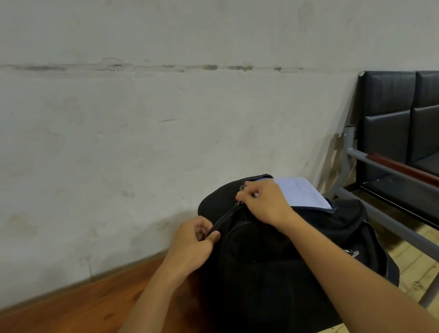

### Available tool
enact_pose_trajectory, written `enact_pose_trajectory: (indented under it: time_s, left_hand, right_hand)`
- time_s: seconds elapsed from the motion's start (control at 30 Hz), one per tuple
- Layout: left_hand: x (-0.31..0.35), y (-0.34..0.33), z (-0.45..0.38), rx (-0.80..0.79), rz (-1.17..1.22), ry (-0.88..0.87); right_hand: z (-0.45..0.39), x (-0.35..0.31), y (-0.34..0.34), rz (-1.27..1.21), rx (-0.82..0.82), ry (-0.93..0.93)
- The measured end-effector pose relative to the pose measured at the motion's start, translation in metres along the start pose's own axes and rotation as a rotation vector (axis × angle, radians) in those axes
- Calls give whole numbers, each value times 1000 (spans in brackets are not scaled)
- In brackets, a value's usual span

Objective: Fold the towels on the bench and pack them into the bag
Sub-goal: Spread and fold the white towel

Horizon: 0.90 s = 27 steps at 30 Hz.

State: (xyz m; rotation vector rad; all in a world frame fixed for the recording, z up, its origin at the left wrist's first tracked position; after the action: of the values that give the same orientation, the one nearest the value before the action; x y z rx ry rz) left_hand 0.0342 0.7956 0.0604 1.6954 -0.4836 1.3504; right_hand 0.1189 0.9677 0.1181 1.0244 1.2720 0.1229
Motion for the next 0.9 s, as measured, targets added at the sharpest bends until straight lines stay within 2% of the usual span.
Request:
enact_pose_trajectory:
  time_s: [0.4,0.5,0.6,0.67,0.77,0.9]
  left_hand:
    - [0,12,13,-115,-257,-12]
    - [4,15,10,-176,-342,36]
    - [31,17,-3,-2,-394,-43]
    - [65,0,-14,44,-466,-182]
    - [110,-51,-45,-67,-612,-322]
    - [125,-117,-104,-123,-748,-240]
  right_hand:
    - [-25,102,81,-84,317,-242]
    - [-28,105,83,-155,270,-177]
    - [-30,104,80,-216,238,-130]
    - [-31,110,80,-180,233,-115]
    - [-29,110,81,-74,218,-60]
    - [-27,105,89,-39,168,10]
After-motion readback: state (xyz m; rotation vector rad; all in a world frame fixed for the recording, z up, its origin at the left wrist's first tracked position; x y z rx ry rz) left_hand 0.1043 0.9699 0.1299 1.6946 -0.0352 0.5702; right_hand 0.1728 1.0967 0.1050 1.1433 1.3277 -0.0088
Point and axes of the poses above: each hand's wrist, its own z-axis away from the middle knuckle, its own y-axis out of the back of the hand, x = y × z, the point moved 5 cm from there along -z, towards the middle knuckle, and after that the axes turned 11 degrees about -x, right-handed, at the moved point
